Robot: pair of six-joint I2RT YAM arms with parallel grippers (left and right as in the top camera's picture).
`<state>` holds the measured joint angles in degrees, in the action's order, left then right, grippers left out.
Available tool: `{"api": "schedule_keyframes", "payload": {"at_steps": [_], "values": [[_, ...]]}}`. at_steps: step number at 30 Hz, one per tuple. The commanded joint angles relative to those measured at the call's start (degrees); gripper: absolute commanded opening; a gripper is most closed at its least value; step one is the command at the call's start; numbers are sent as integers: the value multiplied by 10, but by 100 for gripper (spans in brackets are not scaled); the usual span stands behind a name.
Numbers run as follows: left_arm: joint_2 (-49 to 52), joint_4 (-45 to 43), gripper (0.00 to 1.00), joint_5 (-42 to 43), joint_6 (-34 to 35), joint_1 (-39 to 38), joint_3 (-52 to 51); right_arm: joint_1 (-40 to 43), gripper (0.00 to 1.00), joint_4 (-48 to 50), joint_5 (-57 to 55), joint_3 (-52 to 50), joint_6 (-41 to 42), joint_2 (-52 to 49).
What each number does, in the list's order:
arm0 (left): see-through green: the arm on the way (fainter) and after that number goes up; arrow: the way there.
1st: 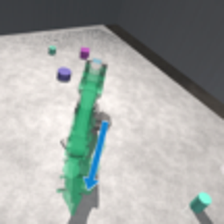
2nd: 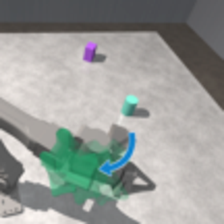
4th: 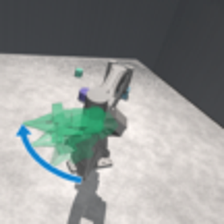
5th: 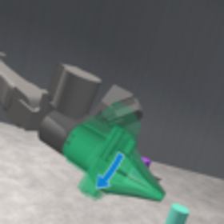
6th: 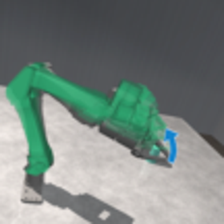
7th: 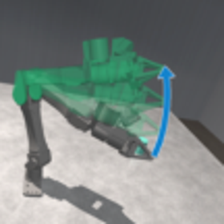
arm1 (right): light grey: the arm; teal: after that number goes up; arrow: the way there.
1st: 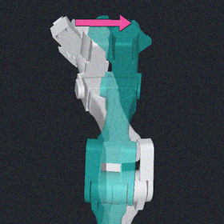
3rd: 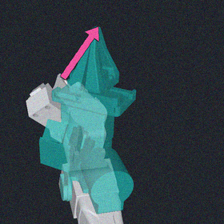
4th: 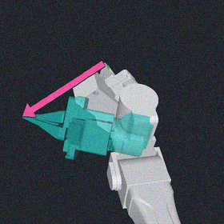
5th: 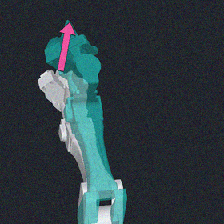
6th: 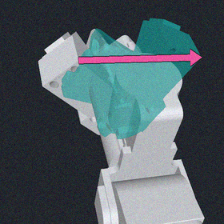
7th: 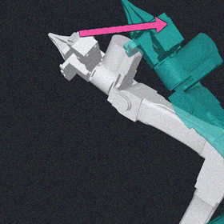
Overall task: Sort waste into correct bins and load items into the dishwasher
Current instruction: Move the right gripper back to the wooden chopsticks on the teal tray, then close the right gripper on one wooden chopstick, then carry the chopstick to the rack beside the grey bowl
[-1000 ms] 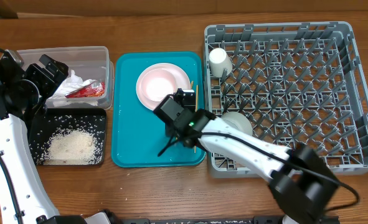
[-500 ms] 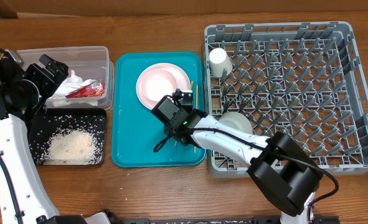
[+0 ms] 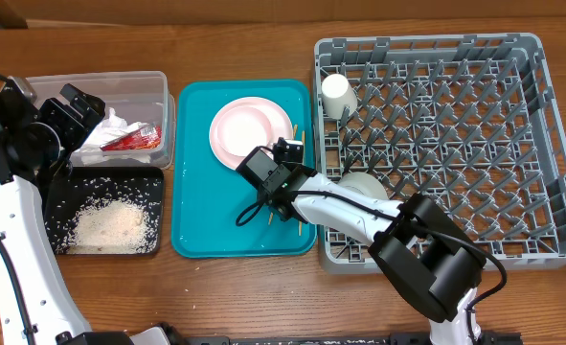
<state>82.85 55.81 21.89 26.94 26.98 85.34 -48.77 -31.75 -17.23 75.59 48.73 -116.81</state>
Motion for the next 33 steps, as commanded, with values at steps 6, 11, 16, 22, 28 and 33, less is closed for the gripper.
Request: {"api": "schedule_keyframes", "payload": {"at_steps": [6,11,16,22,28,33], "values": [[0,1,100,0,5,-4,15,3,4,-2,19,9,10,-17],[0,1,100,0,5,-4,15,3,4,-2,18,10,10,-12],[0,1,100,0,5,-4,15,5,4,0,16,10,10,17],[0,1,100,0,5,-4,15,20,4,13,13,10,5,97],[0,1,100,0,5,-4,15,43,4,-38,14,10,-66,204],[0,1,100,0,5,-4,15,78,4,-128,-2,10,-128,268]]}}
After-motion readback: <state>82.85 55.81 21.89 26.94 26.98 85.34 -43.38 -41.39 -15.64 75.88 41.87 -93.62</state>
